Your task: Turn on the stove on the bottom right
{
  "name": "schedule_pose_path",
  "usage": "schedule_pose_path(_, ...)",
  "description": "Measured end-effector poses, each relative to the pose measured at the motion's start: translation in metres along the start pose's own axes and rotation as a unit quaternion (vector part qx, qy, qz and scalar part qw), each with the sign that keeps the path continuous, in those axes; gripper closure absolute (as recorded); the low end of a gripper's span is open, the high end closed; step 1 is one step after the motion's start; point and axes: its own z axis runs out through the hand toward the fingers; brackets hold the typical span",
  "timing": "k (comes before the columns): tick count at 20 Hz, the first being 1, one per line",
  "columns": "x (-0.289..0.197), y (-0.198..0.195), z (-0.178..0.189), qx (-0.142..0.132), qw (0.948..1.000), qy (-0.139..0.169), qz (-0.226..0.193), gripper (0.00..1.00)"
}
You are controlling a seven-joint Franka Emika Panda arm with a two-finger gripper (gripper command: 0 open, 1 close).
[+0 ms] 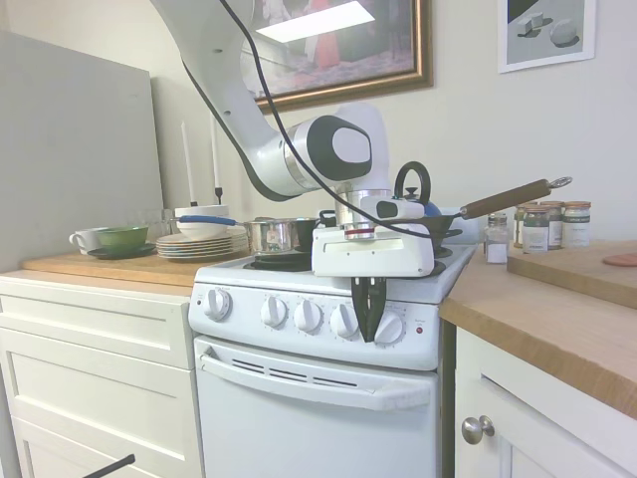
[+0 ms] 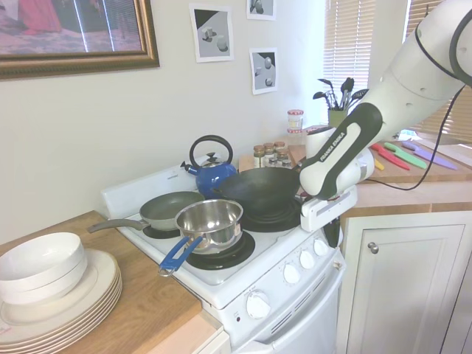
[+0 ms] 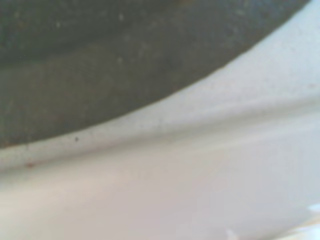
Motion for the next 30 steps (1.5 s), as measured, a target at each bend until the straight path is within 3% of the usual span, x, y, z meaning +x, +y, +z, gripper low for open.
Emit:
schedule_pose_path(20,-0.006,-0.006,0.013,-0.018,0.9998,0.008,0.005,1.0)
schedule_pose_path(30,-0.011,-0.008,0.013,-0.013,0.9997,0.019,-0.005,1.0)
